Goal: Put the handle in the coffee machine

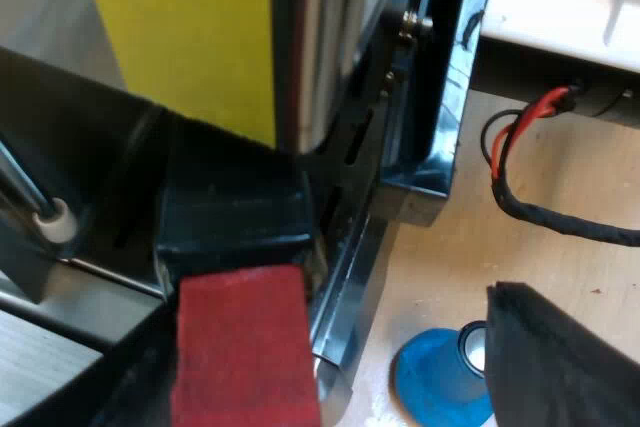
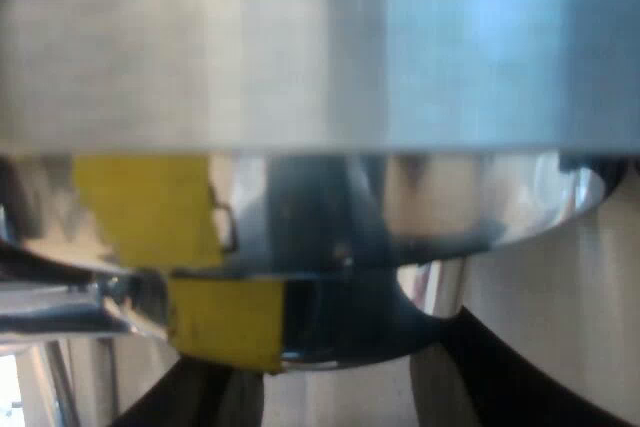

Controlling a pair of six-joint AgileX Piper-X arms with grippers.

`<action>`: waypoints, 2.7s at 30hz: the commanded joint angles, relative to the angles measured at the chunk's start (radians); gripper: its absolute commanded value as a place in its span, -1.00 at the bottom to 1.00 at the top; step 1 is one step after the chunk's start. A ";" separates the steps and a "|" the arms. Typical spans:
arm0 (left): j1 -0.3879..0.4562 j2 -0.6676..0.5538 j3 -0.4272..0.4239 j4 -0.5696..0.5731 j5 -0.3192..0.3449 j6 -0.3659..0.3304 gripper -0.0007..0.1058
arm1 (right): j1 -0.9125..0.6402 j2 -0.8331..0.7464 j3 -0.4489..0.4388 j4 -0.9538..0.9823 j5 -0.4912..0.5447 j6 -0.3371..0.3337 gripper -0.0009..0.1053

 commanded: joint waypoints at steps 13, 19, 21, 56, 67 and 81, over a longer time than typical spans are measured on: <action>-0.006 -0.045 -0.081 -0.021 0.105 0.025 0.16 | -0.004 -0.037 -0.015 -0.150 0.007 0.002 -0.28; 0.038 -0.074 -0.081 -0.043 0.105 0.025 0.16 | -0.004 -0.037 -0.015 -0.150 0.007 0.002 -0.28; 0.058 -0.081 -0.081 -0.054 0.105 0.025 0.16 | -0.004 -0.037 -0.015 -0.150 0.007 0.002 -0.28; -0.011 0.001 -0.081 -0.200 -0.395 -0.192 -0.98 | -0.004 -0.037 -0.015 -0.150 0.009 0.002 -0.28; -0.058 0.003 -0.081 -0.099 -0.429 -0.203 -0.98 | -0.004 -0.037 -0.015 -0.150 0.009 0.002 -0.28; -0.058 0.005 -0.067 -0.034 -0.390 -0.205 -0.98 | 0.007 -0.037 -0.015 -0.150 0.009 0.002 -0.28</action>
